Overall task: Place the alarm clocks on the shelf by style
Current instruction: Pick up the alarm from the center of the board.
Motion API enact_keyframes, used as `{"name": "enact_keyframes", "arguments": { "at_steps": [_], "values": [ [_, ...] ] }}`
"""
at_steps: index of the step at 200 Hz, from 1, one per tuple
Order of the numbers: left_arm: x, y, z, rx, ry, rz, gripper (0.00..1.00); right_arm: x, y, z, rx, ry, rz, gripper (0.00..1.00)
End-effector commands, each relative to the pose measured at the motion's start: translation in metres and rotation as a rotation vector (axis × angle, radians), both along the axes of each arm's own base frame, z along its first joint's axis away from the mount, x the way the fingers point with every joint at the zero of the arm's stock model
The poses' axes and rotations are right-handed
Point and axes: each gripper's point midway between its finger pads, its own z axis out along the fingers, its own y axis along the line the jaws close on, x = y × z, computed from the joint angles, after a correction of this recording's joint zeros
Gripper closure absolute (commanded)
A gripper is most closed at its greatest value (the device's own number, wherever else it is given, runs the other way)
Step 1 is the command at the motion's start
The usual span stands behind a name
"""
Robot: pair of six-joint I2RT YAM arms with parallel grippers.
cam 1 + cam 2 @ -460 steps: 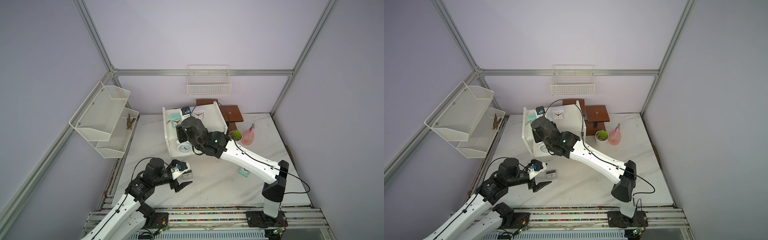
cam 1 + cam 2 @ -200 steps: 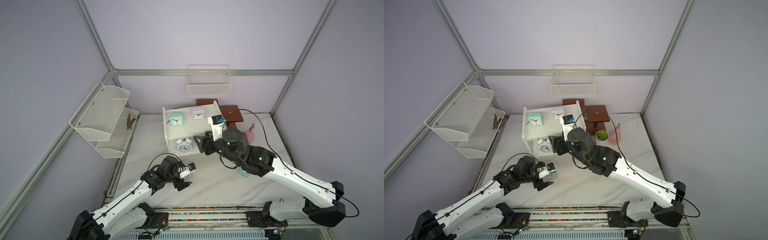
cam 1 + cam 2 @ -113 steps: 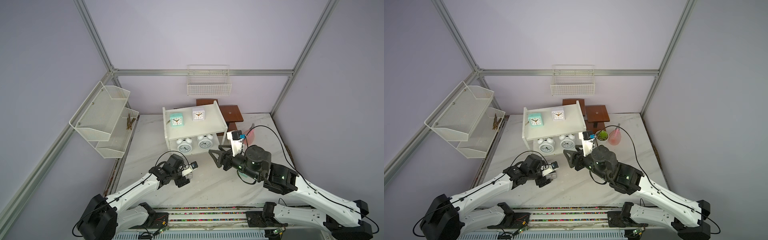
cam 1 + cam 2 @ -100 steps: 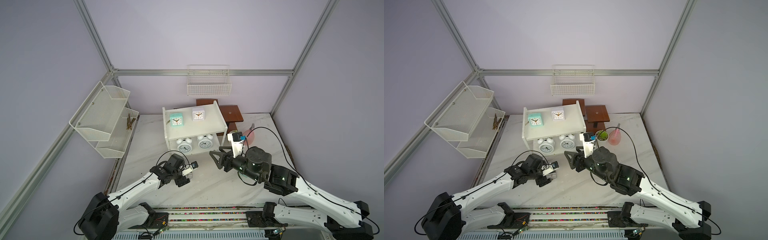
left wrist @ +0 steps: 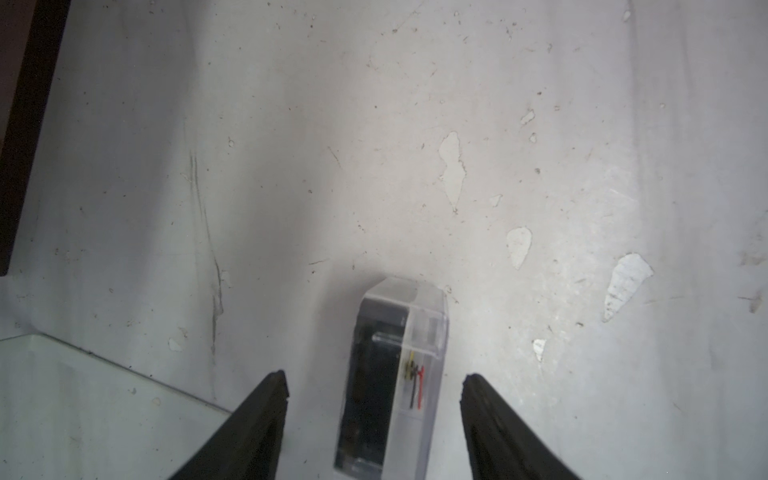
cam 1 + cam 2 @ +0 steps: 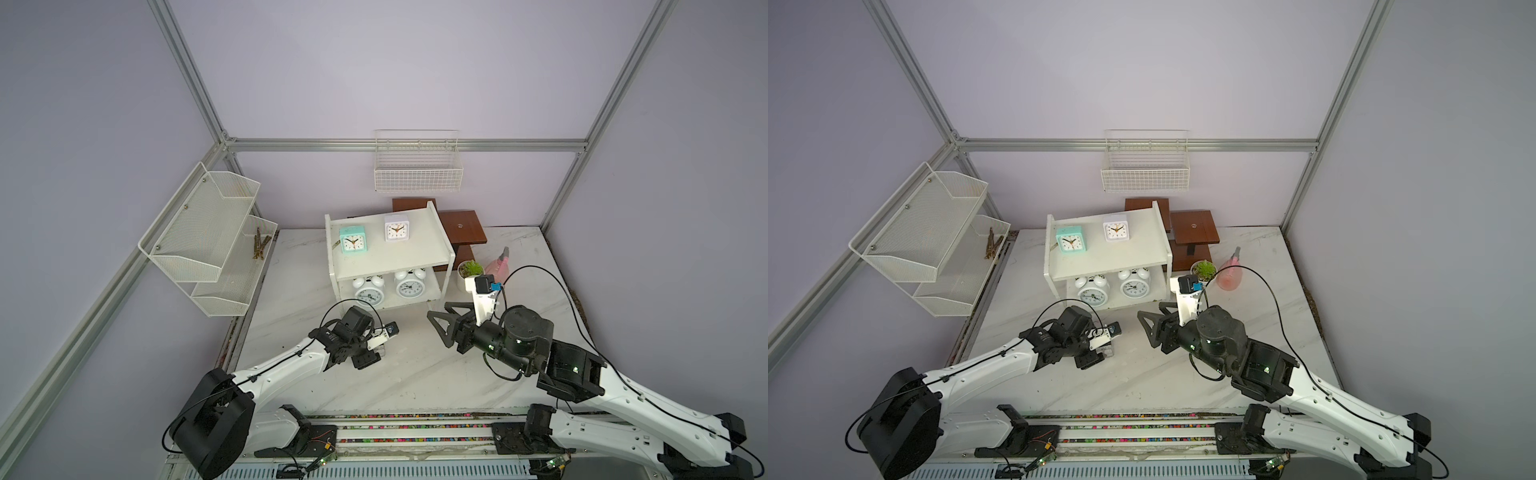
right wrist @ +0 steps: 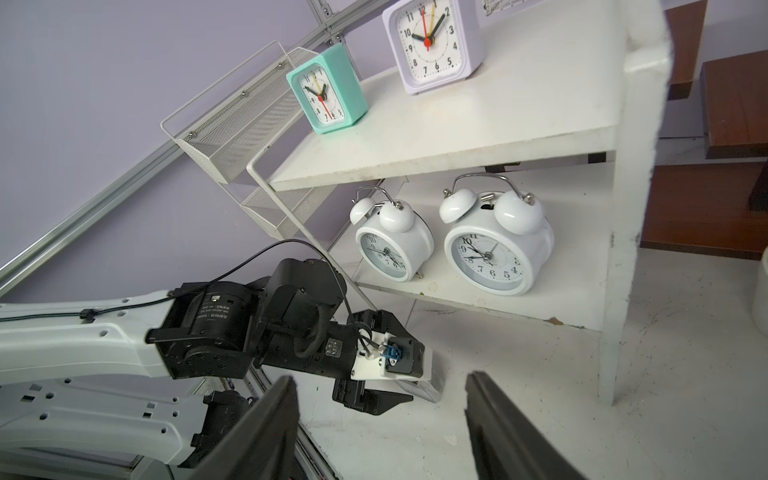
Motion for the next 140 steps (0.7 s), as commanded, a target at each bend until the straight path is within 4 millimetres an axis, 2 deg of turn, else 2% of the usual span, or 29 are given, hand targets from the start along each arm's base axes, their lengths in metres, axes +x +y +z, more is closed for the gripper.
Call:
{"name": "enact_keyframes", "arguments": {
  "at_steps": [1, 8, 10, 15, 40, 115, 140],
  "values": [
    [0.012, -0.01, 0.014, -0.02, -0.052, -0.016, 0.34, -0.001, -0.001, 0.003, 0.035, -0.005, -0.003, 0.32],
    [0.012, -0.01, 0.013, -0.018, -0.049, -0.016, 0.35, -0.002, -0.001, 0.003, 0.037, -0.005, -0.003, 0.33],
    [0.012, -0.01, 0.013, -0.019, -0.049, -0.017, 0.35, -0.002, -0.001, 0.003, 0.037, -0.005, -0.002, 0.36],
    [0.011, -0.01, 0.012, -0.017, -0.047, -0.017, 0.36, -0.001, 0.0, 0.001, 0.035, -0.004, -0.002, 0.38],
    [0.011, -0.01, 0.013, -0.022, -0.047, -0.017, 0.43, -0.001, 0.0, -0.003, 0.033, 0.002, -0.005, 0.38],
    [0.003, -0.012, 0.02, -0.056, -0.031, -0.03, 0.77, 0.002, 0.009, -0.026, -0.004, 0.027, 0.003, 0.37],
    [-0.004, -0.013, 0.03, -0.073, 0.004, -0.028, 0.82, 0.003, 0.019, -0.041, -0.039, 0.031, 0.032, 0.37]
  ]
}}
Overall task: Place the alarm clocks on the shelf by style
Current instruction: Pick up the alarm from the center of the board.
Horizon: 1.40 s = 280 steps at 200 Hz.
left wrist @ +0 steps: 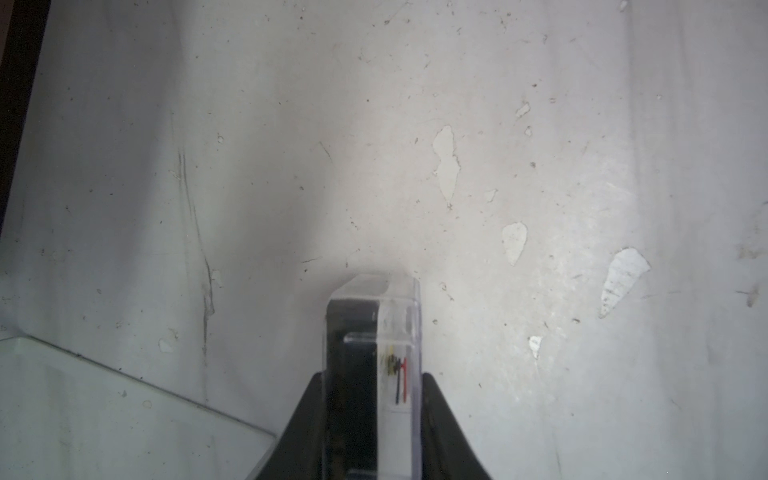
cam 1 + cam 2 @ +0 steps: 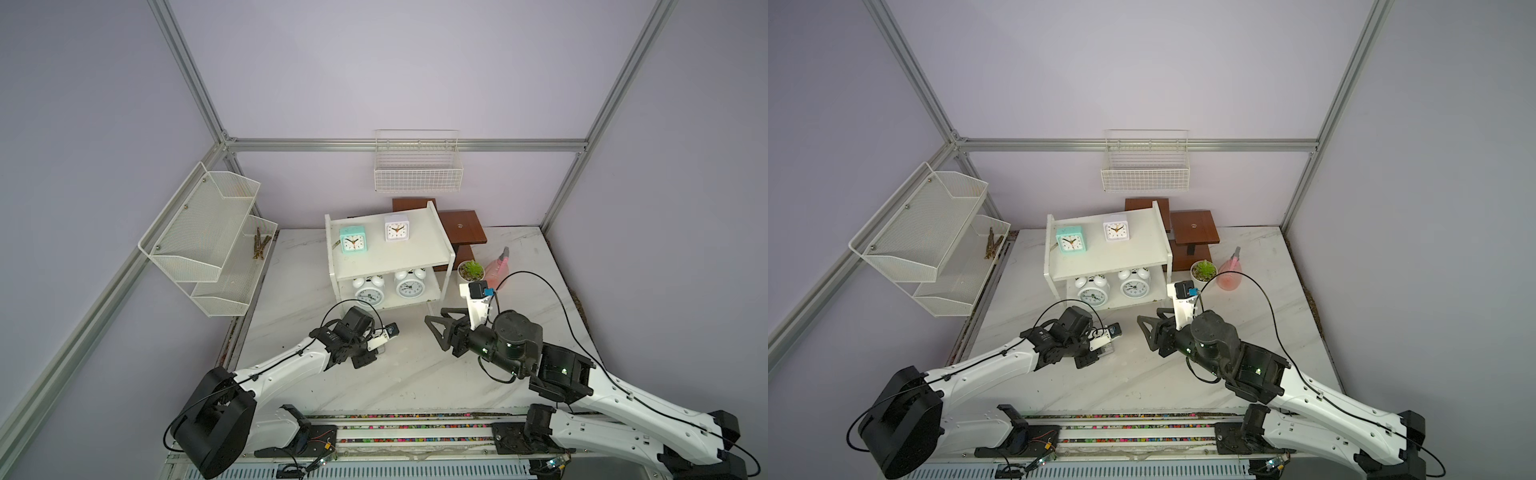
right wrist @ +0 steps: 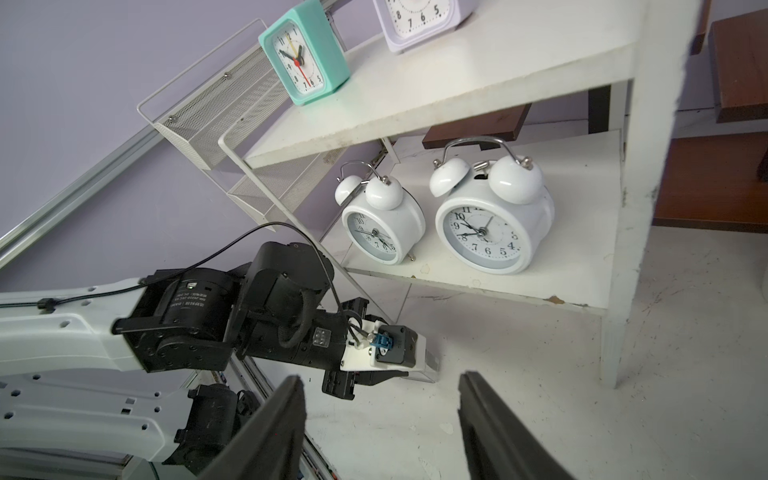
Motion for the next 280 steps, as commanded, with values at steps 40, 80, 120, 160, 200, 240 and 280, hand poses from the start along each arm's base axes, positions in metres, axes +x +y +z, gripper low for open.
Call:
{"name": "enact_keyframes", "arguments": {
  "at_steps": [40, 80, 120, 160, 200, 240, 280],
  "values": [
    [-0.014, -0.017, 0.063, -0.141, 0.061, 0.006, 0.83, -0.007, 0.025, -0.034, -0.084, -0.027, 0.12, 0.37],
    [-0.023, -0.02, 0.114, -0.255, 0.124, 0.063, 0.86, -0.025, 0.039, -0.061, -0.126, -0.087, 0.199, 0.37],
    [-0.042, -0.029, 0.146, -0.372, 0.245, 0.059, 0.86, -0.043, 0.048, -0.078, -0.194, -0.207, 0.192, 0.36],
    [-0.043, -0.029, 0.15, -0.402, 0.315, 0.086, 0.86, -0.055, 0.065, -0.088, -0.174, -0.31, 0.15, 0.24],
    [-0.046, -0.032, 0.148, -0.429, 0.373, 0.079, 0.86, -0.054, 0.083, -0.093, -0.223, -0.391, 0.044, 0.13],
    [-0.045, -0.034, 0.146, -0.431, 0.385, 0.075, 0.86, -0.044, 0.096, -0.097, -0.253, -0.381, -0.027, 0.08],
    [-0.045, -0.035, 0.144, -0.43, 0.391, 0.069, 0.86, -0.035, 0.109, -0.103, -0.302, -0.364, -0.077, 0.08]
  ]
}}
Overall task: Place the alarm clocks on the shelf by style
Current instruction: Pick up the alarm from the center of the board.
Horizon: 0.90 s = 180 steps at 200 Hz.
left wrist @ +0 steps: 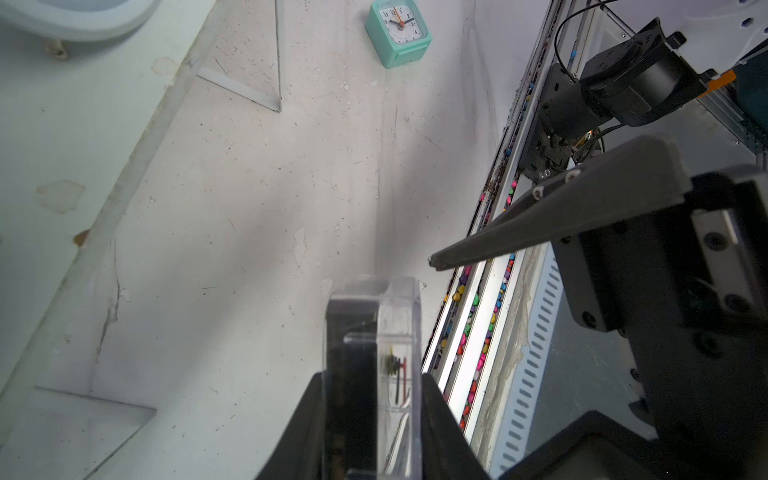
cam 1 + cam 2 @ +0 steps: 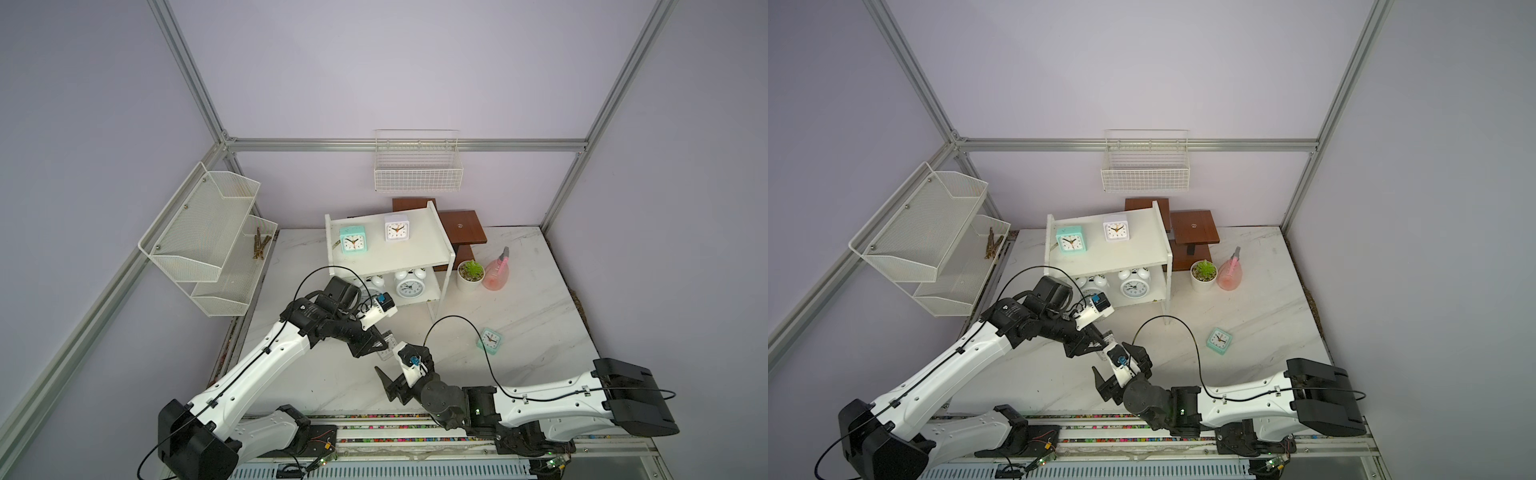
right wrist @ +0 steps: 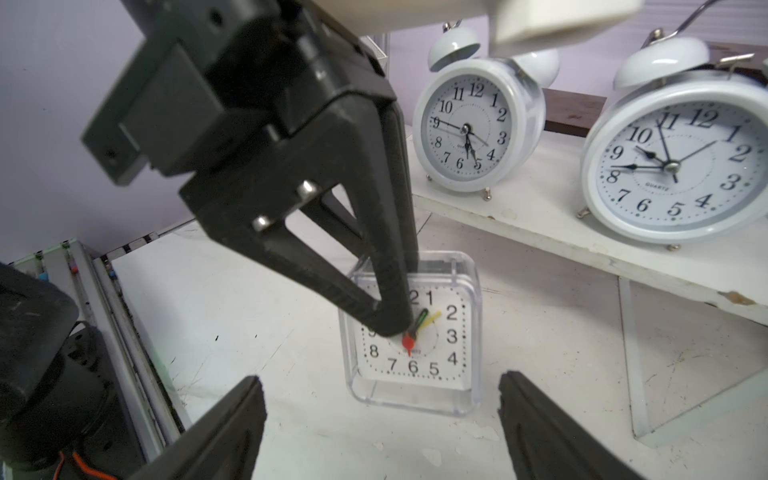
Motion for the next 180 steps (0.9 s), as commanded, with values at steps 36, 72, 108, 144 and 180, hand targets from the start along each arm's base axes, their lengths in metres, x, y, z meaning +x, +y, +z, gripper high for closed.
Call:
{"name": "enact_keyframes", "arguments": {
  "at_steps": [36, 72, 108, 144, 180],
  "values": [
    [0.001, -0.005, 0.012, -0.047, 0.0, -0.005, 0.86, 0.017, 0.008, 0.009, 0.014, -0.015, -0.108, 0.15],
    [0.001, -0.005, 0.012, -0.05, -0.003, -0.008, 0.86, 0.03, 0.008, 0.001, -0.002, 0.006, -0.135, 0.2],
    [0.0, -0.004, 0.012, -0.049, -0.007, -0.006, 0.86, 0.042, 0.0, -0.003, -0.024, 0.006, -0.197, 0.2],
    [0.001, -0.005, 0.013, -0.05, -0.01, -0.007, 0.86, 0.045, -0.003, -0.009, -0.032, 0.018, -0.2, 0.2],
    [0.0, -0.005, 0.012, -0.05, -0.003, -0.011, 0.85, 0.046, 0.001, -0.012, -0.038, 0.023, -0.176, 0.27]
  ]
}}
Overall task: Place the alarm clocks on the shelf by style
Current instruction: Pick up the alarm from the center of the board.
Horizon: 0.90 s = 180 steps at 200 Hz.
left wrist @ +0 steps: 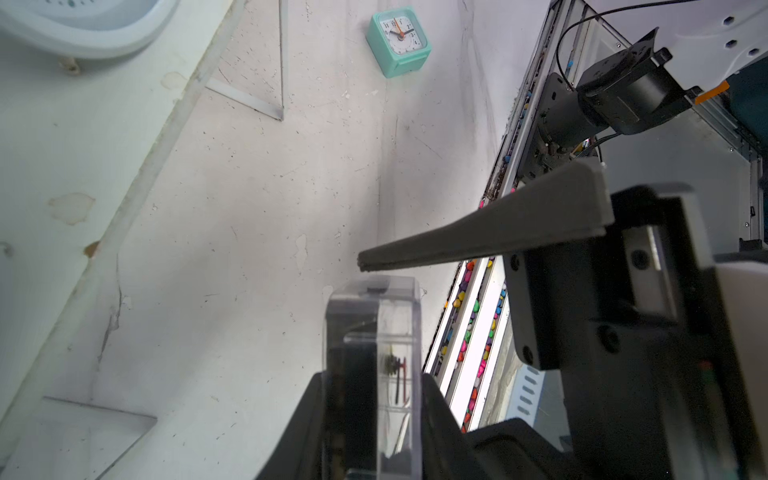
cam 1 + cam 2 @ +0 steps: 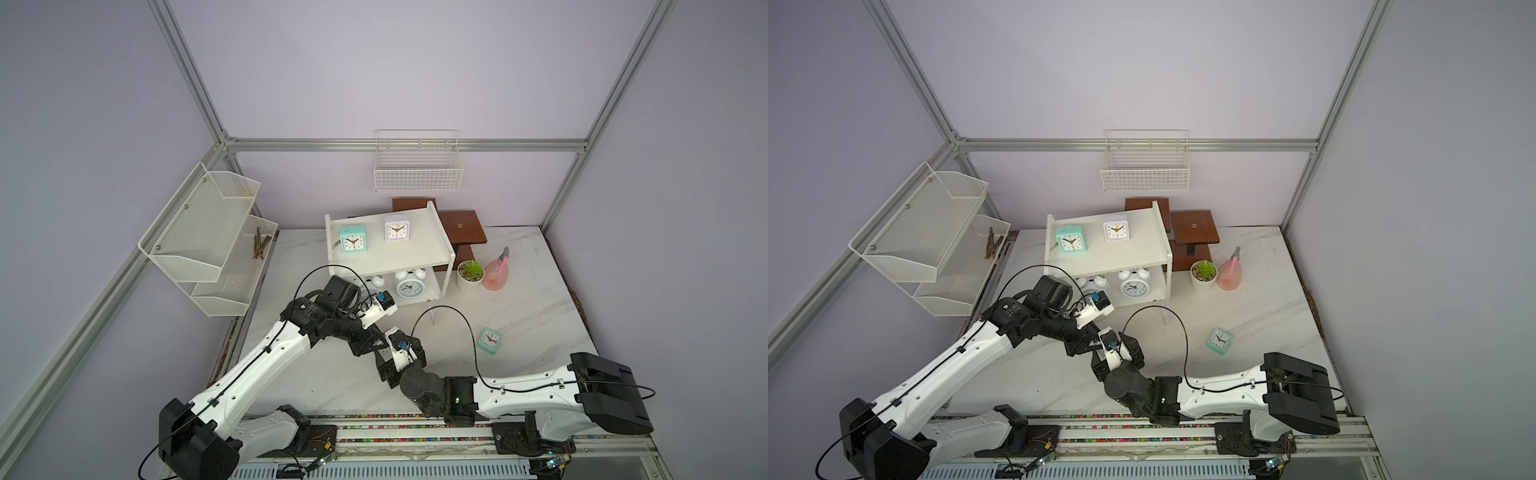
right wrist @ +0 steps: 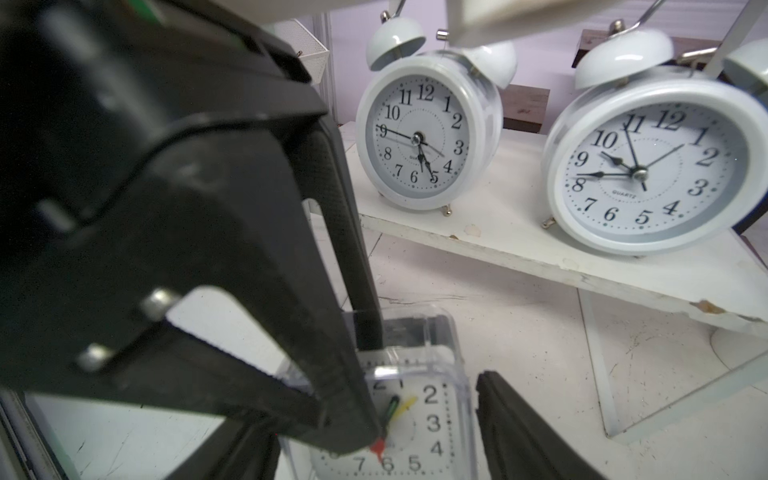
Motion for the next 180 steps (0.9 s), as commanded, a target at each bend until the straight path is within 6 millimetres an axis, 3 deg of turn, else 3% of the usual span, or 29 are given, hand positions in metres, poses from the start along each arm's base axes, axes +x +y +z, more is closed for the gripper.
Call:
{"name": "enact_keyframes", "arguments": {
  "at_steps": [1, 60, 65, 81, 119, 130, 143, 152, 180],
  "values": [
    [-0.002, -0.003, 0.01, -0.033, 0.001, -0.01, 0.85, 0.007, -0.003, -0.006, -0.02, 0.006, -0.021, 0.27],
    [-0.003, -0.003, 0.011, -0.037, -0.006, -0.01, 0.85, 0.008, 0.001, -0.004, -0.04, -0.006, 0.002, 0.32],
    [-0.003, -0.003, 0.012, -0.038, -0.008, -0.009, 0.85, 0.008, 0.001, -0.004, -0.04, -0.007, 0.003, 0.39],
    [-0.004, -0.002, 0.012, -0.04, -0.011, -0.009, 0.82, 0.007, 0.001, -0.004, -0.041, -0.008, 0.008, 0.45],
    [-0.005, -0.001, 0.013, -0.043, -0.018, -0.007, 0.76, 0.003, -0.001, 0.0, -0.025, -0.01, 0.04, 0.54],
    [-0.005, 0.0, 0.013, -0.043, -0.022, -0.006, 0.69, 0.002, -0.003, 0.002, -0.016, -0.009, 0.043, 0.54],
    [-0.003, 0.002, 0.014, -0.044, -0.035, 0.0, 0.45, 0.002, -0.006, 0.004, -0.009, -0.01, 0.042, 0.55],
    [-0.002, 0.004, 0.013, -0.04, -0.046, 0.008, 0.35, 0.001, -0.009, 0.007, -0.005, -0.012, 0.042, 0.55],
    [0.008, 0.016, 0.013, -0.038, -0.101, 0.06, 0.24, 0.002, -0.024, 0.018, 0.0, -0.026, 0.013, 0.55]
  ]
}}
